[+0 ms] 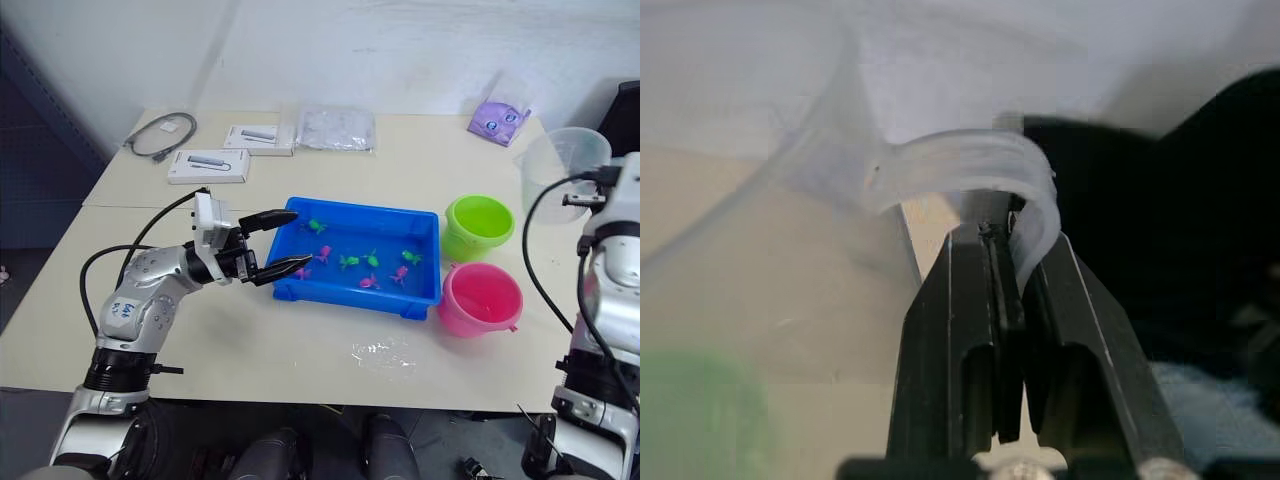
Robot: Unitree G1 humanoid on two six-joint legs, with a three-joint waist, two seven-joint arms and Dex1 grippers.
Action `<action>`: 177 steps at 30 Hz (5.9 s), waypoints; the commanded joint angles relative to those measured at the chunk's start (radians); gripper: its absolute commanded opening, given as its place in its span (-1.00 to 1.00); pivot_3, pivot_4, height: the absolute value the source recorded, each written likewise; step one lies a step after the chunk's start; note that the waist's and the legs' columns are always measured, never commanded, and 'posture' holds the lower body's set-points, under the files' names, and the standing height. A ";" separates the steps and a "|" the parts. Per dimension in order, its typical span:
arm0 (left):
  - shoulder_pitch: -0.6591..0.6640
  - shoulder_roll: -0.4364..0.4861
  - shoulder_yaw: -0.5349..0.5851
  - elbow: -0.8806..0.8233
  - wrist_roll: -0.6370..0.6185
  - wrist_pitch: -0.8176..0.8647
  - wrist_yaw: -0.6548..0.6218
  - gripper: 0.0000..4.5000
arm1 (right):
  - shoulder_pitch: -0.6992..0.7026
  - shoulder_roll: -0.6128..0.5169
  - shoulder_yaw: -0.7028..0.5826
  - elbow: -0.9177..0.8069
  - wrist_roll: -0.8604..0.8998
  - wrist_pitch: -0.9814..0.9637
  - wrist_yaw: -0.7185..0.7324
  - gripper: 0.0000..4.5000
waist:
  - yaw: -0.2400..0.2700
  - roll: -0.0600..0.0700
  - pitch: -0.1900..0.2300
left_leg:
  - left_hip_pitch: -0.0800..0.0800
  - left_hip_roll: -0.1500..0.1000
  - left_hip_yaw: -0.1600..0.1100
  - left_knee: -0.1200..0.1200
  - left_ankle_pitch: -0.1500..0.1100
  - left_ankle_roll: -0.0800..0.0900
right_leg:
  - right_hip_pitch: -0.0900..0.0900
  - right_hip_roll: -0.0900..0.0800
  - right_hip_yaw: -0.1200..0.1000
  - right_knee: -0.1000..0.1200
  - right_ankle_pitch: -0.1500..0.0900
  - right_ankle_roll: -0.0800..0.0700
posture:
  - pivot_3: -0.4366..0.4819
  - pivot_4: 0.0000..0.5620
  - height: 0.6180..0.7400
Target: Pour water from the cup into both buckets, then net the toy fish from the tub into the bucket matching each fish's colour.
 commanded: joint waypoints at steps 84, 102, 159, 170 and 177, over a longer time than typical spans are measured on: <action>0.614 0.206 0.577 -0.207 0.030 0.417 0.678 1.00 | 0.427 -0.133 0.404 -0.469 0.366 -0.499 1.001 0.97 | 0.020 -0.013 0.004 | 0.003 0.001 -0.001 -0.004 -0.010 0.003 | 0.001 -0.005 0.001 -0.009 -0.002 -0.005 | -0.05 -0.47 1.00; 0.101 0.239 0.212 0.287 0.185 0.603 0.666 1.00 | 0.446 -0.127 0.409 -0.493 0.293 -0.518 0.908 0.97 | 0.004 -0.012 0.004 | 0.003 0.001 0.000 -0.002 -0.008 0.000 | 0.000 -0.001 -0.001 -0.003 -0.001 -0.003 | -0.05 -0.47 1.00; -0.279 0.269 -0.311 -0.010 0.234 0.170 -0.411 -0.98 | -0.146 -0.189 0.741 -0.469 0.611 0.579 0.608 1.00 | 0.004 -0.012 0.008 | -0.017 0.000 -0.001 0.016 -0.007 0.007 | -0.012 -0.001 -0.003 0.003 0.001 0.001 | -0.05 -0.47 1.00; -0.278 0.265 -0.306 -0.013 0.232 0.159 -0.417 -1.00 | -0.156 -0.144 0.700 -0.453 0.663 0.631 0.594 0.63 | 0.002 -0.012 0.008 | -0.017 0.000 -0.002 0.016 -0.007 0.007 | -0.012 -0.001 -0.003 0.004 0.001 0.001 | -0.05 -0.47 1.00; -0.263 0.263 -0.297 0.001 0.232 0.133 -0.408 -1.00 | -0.133 -0.131 0.679 -0.421 0.666 0.616 0.607 -0.90 | 0.002 -0.012 0.008 | -0.017 0.000 -0.001 0.016 -0.006 0.007 | -0.012 -0.001 -0.003 0.004 0.001 0.001 | -0.05 -0.47 1.00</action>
